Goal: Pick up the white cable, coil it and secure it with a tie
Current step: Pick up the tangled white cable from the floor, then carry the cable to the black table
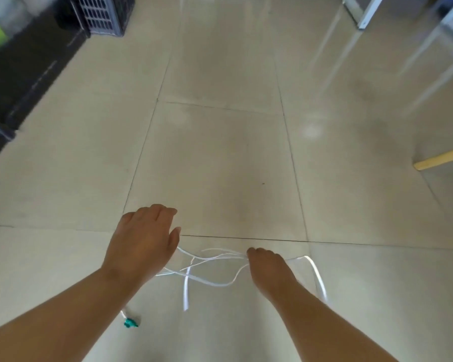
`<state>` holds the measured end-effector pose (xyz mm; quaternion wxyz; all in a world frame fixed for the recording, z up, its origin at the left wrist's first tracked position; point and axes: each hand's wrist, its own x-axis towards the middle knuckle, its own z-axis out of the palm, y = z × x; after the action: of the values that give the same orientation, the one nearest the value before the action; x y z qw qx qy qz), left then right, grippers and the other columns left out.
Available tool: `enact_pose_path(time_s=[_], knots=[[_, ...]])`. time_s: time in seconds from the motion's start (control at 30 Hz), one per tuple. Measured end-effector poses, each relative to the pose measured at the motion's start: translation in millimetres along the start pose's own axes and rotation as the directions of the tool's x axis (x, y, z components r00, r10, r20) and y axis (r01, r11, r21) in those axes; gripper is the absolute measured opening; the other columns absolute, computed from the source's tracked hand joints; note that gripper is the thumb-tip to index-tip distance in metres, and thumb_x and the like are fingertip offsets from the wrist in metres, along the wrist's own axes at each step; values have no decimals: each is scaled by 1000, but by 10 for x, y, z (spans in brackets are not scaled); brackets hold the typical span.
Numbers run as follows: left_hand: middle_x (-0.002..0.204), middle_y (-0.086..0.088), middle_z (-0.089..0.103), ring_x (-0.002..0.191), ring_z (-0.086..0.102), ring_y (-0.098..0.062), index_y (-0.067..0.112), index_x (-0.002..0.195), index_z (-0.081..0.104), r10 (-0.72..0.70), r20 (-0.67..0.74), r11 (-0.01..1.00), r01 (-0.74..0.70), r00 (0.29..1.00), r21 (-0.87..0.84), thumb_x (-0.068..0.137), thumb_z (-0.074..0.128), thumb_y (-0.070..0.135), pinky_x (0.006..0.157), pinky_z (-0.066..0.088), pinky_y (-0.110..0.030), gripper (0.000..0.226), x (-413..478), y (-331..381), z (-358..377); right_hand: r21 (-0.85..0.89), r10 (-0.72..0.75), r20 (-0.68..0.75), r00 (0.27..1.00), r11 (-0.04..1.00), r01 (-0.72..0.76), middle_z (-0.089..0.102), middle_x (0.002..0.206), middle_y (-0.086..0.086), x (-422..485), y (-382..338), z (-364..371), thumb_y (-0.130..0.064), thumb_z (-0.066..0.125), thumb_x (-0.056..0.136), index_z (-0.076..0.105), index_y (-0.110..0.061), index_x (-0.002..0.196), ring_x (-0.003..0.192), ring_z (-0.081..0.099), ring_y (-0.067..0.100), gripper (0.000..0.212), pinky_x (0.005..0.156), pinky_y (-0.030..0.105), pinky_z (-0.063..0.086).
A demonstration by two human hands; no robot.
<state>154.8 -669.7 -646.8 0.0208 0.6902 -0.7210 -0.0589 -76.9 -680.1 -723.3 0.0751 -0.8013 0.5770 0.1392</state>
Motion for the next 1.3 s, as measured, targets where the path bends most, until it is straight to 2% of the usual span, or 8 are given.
enact_pose_path(time_s=[0.07, 0.17, 0.27, 0.33, 0.5, 0.67, 0.97, 1.3], knots=[[92, -9, 70, 79, 67, -31, 7, 102, 67, 29, -21, 999, -29, 999, 12, 75, 72, 19, 73, 50, -39, 30, 50, 105, -516, -51, 13, -83, 996, 999, -17, 55, 46, 3, -174, 10, -602, -19, 84, 32, 65, -9, 59, 39, 55, 12, 35, 40, 16, 40], [92, -8, 70, 80, 66, -30, 9, 104, 67, 68, -50, 998, -67, 996, 17, 78, 69, 22, 73, 49, -37, 29, 136, 256, -1414, -18, 98, -134, 986, 995, -102, 45, 36, 2, -408, 28, -1529, -12, 82, 16, 57, -11, 46, 28, 44, 9, 39, 32, 13, 31], [92, -5, 69, 81, 66, -28, 11, 105, 66, 75, -71, 997, -74, 995, 14, 80, 66, 26, 73, 49, -37, 29, 203, 349, -2394, -32, 99, -157, 983, 994, -105, 56, 52, 1, -596, 52, -2624, -8, 74, 47, 61, -12, 64, 42, 56, 15, 23, 42, 17, 39], [86, -3, 69, 74, 66, -26, 12, 100, 68, 92, -103, 996, -91, 990, 20, 77, 69, 26, 68, 50, -36, 27, 245, 385, -3101, 27, 119, -205, 972, 993, -116, 60, 67, 7, -710, 109, -3326, 0, 42, 71, 56, -6, 78, 58, 63, 22, 17, 53, 22, 45], [77, -2, 67, 64, 65, -24, 13, 92, 69, 145, -227, 989, -134, 963, 63, 74, 73, 28, 61, 51, -34, 23, 351, 406, -4809, 56, 190, -140, 972, 981, -184, 58, 106, 8, -1031, 271, -5080, 3, 34, 83, 47, -12, 107, 98, 59, 27, 31, 78, 33, 43], [107, 2, 63, 96, 60, -21, 22, 114, 57, 176, -354, 984, -160, 919, 74, 94, 38, 35, 84, 43, -36, 31, 602, 498, -6003, 90, 306, -221, 926, 952, -293, 56, 115, 10, -1264, 591, -6448, 0, 37, 86, 44, -9, 115, 106, 56, 28, 32, 84, 34, 42], [108, 1, 62, 100, 58, -23, 21, 113, 56, 261, -455, 964, -208, 852, 163, 94, 35, 32, 83, 39, -33, 30, 1221, 1083, -6916, 186, 417, -296, 860, 908, -376, 54, 117, 13, -1199, 1363, -7468, 4, 35, 86, 43, -7, 115, 107, 56, 33, 32, 88, 37, 44], [112, 0, 60, 104, 56, -24, 21, 115, 53, 257, -469, 964, -194, 845, 180, 96, 32, 30, 85, 39, -32, 30, 2431, 2167, -7247, 182, 341, -276, 899, 937, -300, 53, 122, 16, -481, 2644, -7849, 4, 37, 86, 36, -4, 125, 110, 55, 32, 40, 88, 38, 45]])
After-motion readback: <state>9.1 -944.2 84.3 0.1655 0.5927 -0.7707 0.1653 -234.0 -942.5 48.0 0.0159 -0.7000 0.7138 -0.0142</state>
